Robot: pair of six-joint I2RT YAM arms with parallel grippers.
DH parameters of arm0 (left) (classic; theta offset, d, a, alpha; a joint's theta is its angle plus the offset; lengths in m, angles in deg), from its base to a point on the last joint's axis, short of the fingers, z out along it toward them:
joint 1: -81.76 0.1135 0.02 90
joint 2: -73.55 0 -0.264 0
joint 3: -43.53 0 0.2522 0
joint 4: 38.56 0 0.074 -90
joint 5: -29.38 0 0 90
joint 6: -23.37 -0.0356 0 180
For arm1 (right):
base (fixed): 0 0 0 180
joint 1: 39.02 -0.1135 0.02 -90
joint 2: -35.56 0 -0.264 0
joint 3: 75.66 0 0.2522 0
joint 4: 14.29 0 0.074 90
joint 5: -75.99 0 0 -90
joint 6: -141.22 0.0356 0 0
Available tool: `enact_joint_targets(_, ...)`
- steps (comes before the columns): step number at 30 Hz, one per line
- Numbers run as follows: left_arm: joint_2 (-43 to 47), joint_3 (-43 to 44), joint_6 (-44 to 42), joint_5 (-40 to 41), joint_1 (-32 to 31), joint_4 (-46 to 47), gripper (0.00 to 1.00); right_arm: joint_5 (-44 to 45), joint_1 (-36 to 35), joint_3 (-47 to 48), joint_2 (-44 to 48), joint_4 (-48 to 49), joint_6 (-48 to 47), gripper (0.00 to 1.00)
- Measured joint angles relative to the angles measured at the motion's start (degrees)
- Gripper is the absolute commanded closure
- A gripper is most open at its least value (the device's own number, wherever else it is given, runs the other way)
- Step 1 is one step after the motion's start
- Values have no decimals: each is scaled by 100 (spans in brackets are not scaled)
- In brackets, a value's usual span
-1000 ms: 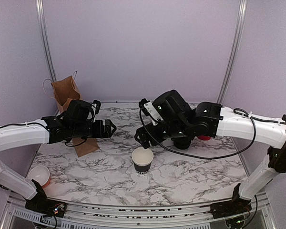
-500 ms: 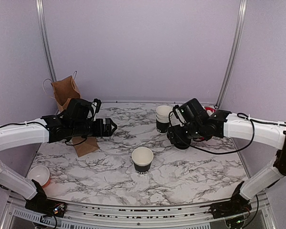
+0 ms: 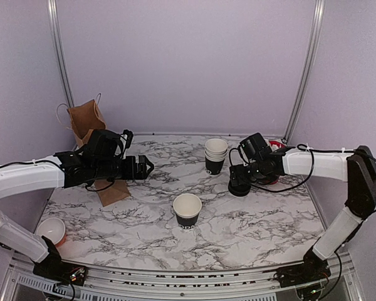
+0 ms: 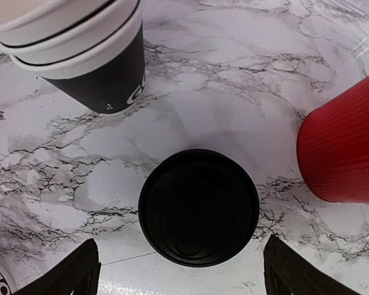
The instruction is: Pack the takeout coffee
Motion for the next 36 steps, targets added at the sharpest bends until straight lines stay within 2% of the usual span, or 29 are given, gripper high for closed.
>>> enact_joint_targets(16,52,0,2,17,2,-4,1,-55,192,188,-723,232,17,11)
enact_joint_targets(27,72,0,2,20,7,-4,1,74,192,190,-957,262,48,20)
enact_joint_targets(36,72,2,2,17,11,-4,1,179,192,192,-1047,262,66,23)
